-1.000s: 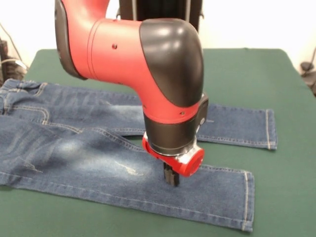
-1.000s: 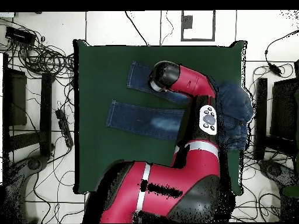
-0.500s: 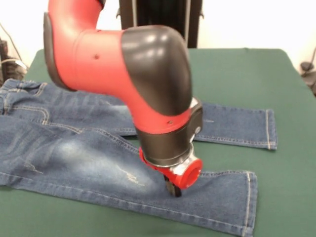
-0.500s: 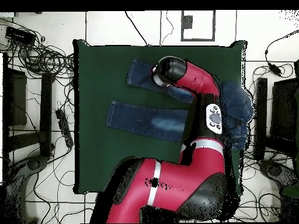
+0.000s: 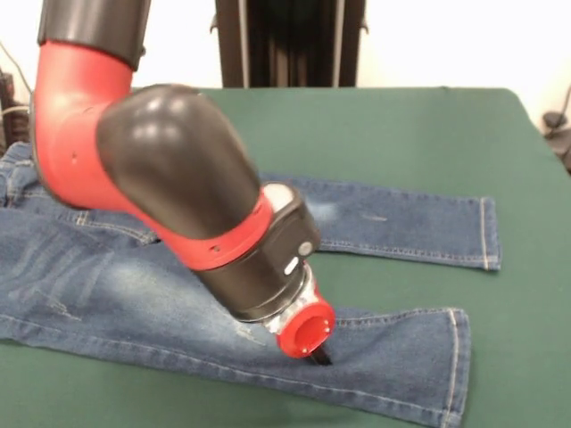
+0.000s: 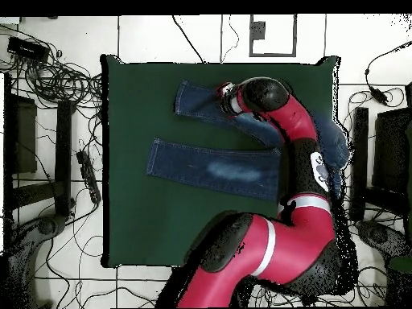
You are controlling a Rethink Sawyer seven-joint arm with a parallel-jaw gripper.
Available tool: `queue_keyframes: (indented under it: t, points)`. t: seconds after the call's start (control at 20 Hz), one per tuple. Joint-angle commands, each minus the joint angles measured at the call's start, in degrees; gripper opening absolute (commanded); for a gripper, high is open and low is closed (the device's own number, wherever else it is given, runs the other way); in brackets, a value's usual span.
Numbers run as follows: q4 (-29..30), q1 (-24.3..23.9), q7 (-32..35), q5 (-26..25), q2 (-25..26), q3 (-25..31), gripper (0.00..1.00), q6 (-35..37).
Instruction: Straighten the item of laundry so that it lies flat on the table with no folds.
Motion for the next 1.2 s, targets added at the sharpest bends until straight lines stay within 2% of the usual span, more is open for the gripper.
queue_keyframes:
  t: [0.05, 0.25, 0.5, 0.65, 1.05, 1.15, 1.2]
  points:
    - [4.9, 2.2, -16.8, 0.2, 7.8, 14.8, 0.0, 11.2]
    - [4.3, 2.0, -18.3, -2.2, 7.8, 14.7, 0.0, 14.9]
    - [9.7, 1.2, -17.0, -2.0, 5.5, 15.8, 0.0, 16.2]
    - [10.9, 1.1, -16.3, -1.6, 5.3, 16.9, 0.0, 15.4]
    - [4.4, 3.0, -14.3, -2.2, 8.9, 18.8, 0.0, 14.1]
    - [3.8, 3.3, -13.7, -2.2, 9.2, 19.2, 0.0, 13.3]
    - [5.7, 2.9, -13.6, -2.3, 8.3, 19.3, 0.0, 11.7]
